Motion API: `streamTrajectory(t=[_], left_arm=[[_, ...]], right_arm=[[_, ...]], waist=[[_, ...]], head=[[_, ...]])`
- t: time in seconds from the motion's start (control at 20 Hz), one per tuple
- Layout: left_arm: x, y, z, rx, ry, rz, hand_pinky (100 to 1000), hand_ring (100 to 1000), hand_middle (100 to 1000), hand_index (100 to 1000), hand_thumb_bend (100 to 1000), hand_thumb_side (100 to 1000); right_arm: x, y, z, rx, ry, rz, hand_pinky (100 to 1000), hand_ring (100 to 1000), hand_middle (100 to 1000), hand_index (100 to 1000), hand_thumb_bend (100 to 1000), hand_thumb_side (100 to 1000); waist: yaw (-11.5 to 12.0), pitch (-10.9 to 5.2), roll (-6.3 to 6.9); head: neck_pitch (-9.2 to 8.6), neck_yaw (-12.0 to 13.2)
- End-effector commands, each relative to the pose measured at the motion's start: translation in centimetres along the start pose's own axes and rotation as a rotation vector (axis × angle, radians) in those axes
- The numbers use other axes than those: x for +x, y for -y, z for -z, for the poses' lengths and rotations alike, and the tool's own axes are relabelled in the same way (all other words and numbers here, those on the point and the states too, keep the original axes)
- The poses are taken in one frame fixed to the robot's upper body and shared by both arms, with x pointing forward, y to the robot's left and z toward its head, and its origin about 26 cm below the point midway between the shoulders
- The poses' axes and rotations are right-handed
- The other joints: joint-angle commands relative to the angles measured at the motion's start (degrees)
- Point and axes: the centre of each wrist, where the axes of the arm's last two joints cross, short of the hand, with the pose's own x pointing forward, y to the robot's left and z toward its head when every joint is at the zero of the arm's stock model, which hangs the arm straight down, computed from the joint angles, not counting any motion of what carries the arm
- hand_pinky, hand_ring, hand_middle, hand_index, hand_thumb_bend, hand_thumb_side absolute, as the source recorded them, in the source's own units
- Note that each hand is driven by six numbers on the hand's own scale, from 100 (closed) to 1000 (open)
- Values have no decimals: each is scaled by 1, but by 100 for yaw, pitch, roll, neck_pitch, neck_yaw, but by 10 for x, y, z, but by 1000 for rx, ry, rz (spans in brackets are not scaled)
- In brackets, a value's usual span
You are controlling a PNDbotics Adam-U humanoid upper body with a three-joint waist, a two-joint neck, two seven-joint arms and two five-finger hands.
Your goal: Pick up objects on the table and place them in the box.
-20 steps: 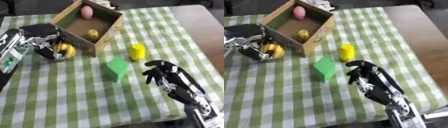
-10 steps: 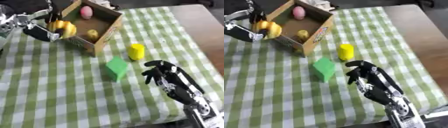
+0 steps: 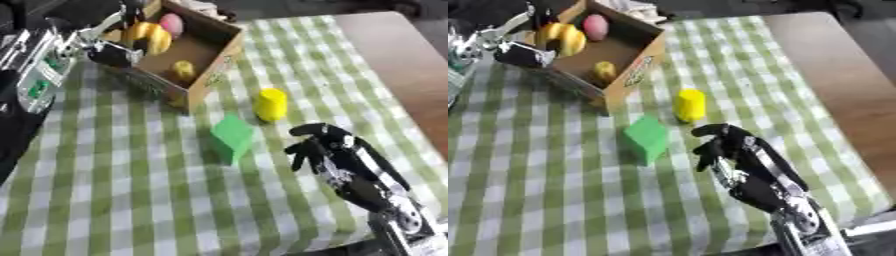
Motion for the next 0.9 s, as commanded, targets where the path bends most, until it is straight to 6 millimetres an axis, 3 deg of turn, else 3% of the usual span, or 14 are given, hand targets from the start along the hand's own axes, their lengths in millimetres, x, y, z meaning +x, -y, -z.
streamTrajectory(t=[0.05, 0.25, 0.3, 0.45, 0.75, 0.9], left_arm=[[3, -1, 8, 76, -27, 42, 714, 654, 639, 847, 250, 234], [6, 15, 10, 75, -35, 85, 799, 779, 831, 968, 281, 247], [6, 17, 9, 79, -39, 87, 801, 784, 836, 971, 280, 246], [4, 17, 7, 122, -46, 79, 815, 814, 881, 984, 222, 431], [4, 2, -5, 244, -25, 37, 827, 837, 925, 1000, 176, 606], [2, -6, -13, 272, -17, 16, 829, 842, 935, 1000, 201, 675]], right_arm=[[5, 1, 3, 13, 21, -4, 723, 467, 258, 763, 100, 520], [5, 1, 4, 13, 24, -2, 723, 467, 258, 762, 100, 521], [5, 1, 3, 11, 23, -2, 723, 467, 258, 763, 100, 521], [5, 1, 3, 8, 23, -4, 723, 468, 261, 763, 100, 521], [4, 3, 3, -6, 19, -11, 724, 472, 288, 764, 100, 521], [4, 4, 3, -16, 18, -17, 724, 476, 332, 765, 100, 520]], waist=[[-11, -104, -1], [-21, -96, 1], [-21, -94, 0], [-10, -89, 2], [40, -86, 13], [63, -86, 15]], head=[[-20, 23], [-14, -12], [-12, -30], [-14, -75], [-16, -148], [-31, -172]])
